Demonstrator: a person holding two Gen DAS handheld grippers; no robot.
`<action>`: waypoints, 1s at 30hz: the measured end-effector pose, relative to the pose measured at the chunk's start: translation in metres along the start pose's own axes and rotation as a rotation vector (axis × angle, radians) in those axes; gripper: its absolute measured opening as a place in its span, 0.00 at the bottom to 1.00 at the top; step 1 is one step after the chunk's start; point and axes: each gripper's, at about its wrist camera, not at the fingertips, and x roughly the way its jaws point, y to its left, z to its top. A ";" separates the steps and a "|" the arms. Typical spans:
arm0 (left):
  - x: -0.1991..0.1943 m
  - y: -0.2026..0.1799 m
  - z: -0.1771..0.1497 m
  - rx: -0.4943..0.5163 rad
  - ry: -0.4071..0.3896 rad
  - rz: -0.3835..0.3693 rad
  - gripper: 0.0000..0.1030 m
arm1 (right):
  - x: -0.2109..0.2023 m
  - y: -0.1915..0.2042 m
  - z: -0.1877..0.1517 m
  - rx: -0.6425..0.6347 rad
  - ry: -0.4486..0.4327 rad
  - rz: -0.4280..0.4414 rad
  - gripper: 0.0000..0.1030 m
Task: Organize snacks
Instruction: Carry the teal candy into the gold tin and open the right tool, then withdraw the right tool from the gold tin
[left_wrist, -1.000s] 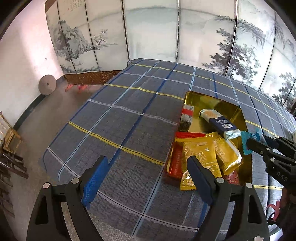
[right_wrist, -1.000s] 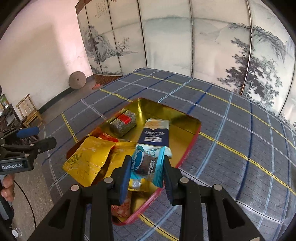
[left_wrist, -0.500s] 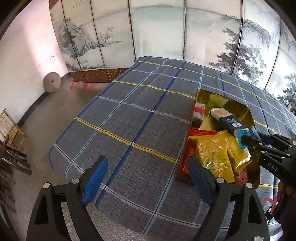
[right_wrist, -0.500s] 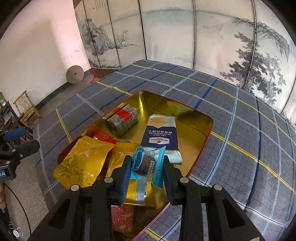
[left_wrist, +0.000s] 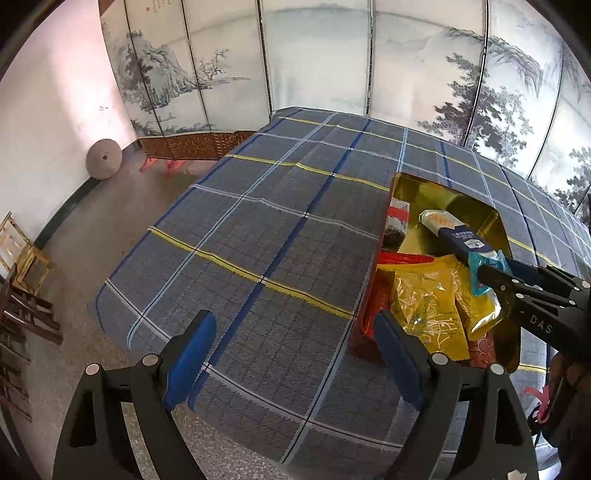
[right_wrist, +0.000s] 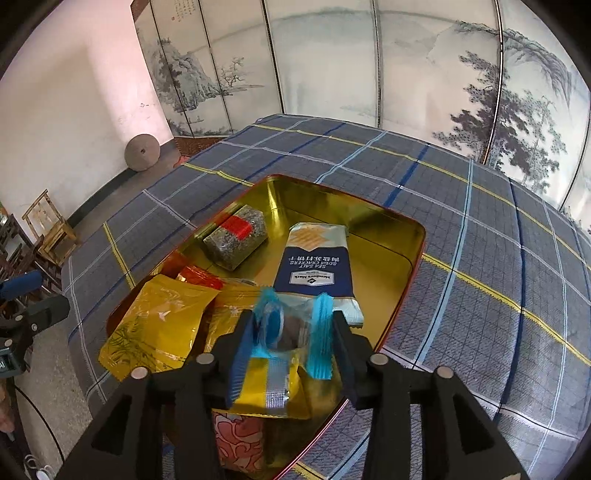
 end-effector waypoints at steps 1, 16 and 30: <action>0.000 0.000 0.000 0.000 0.001 0.000 0.82 | 0.000 0.000 0.000 -0.001 0.000 -0.004 0.45; 0.000 -0.016 -0.005 0.023 0.014 -0.008 0.83 | -0.040 0.004 -0.006 0.041 -0.055 -0.021 0.73; -0.005 -0.043 -0.005 0.073 0.009 -0.036 0.82 | -0.052 0.004 -0.042 0.079 0.022 -0.033 0.73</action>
